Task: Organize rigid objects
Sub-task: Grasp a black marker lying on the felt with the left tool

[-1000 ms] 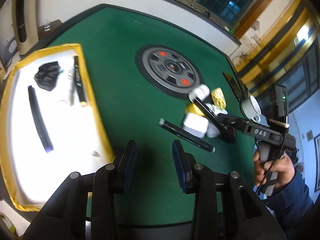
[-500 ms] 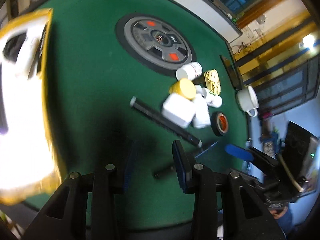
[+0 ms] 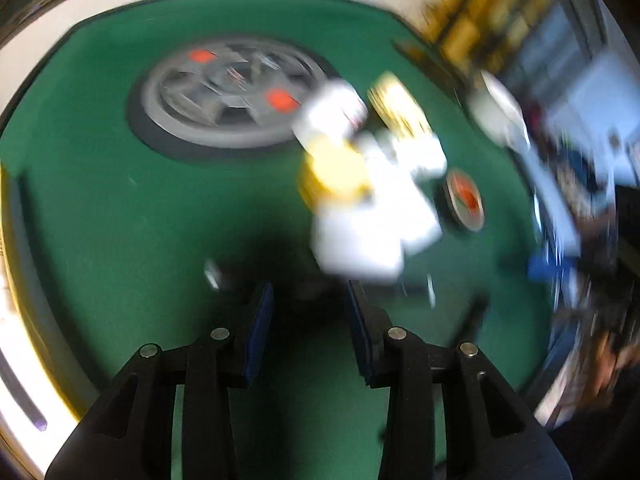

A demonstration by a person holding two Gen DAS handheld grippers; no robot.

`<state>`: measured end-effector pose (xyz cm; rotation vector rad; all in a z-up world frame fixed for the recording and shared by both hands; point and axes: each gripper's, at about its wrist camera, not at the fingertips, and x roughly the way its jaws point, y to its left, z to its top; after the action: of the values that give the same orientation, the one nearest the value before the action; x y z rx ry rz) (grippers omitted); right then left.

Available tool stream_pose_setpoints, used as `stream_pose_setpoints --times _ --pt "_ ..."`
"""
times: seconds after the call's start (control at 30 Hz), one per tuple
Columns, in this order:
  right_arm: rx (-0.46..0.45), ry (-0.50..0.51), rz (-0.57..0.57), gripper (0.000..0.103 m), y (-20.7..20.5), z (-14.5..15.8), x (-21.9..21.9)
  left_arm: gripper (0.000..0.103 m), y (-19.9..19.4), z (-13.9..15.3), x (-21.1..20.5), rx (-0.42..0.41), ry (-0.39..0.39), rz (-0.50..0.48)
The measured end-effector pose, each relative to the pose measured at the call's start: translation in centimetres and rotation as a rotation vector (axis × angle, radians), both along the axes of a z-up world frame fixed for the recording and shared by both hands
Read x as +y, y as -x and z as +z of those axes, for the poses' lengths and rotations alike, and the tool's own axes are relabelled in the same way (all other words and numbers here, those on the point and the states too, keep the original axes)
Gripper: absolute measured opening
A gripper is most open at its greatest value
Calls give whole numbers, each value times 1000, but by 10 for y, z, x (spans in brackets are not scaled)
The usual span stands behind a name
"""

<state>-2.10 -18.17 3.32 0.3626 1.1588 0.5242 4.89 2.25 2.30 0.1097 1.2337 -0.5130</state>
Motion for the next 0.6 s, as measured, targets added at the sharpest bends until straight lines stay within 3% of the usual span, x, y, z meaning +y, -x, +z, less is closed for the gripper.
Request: stream_pose_setpoints --times 0.03,0.07,0.13,0.2,0.3,0.37,0.5,0.57,0.6 --pt "1 2 -6 67 2 0 -2 34 13 -7 -9 38 -39 -63" --pt "2 2 -13 67 4 -1 -4 35 25 -7 -15 21 -66 -111" --pt "9 -9 -26 67 7 -2 -8 34 44 -5 -27 40 -76 -201" --pt "11 -11 -37 67 9 -1 -11 35 51 10 -32 -32 -65 -216" --pt "16 -20 -46 67 13 -3 -11 35 34 28 -31 -149 -93 -137" --pt "19 -22 -53 67 15 -4 -11 35 14 33 -21 -159 -58 -56" --pt "23 -37 -47 67 22 -6 -8 34 -27 10 5 -40 16 61" --pt "31 -41 -48 67 26 -9 -8 35 -33 7 13 -19 43 61" --pt "31 -40 -50 67 27 -9 -9 35 -34 0 15 35 24 54"
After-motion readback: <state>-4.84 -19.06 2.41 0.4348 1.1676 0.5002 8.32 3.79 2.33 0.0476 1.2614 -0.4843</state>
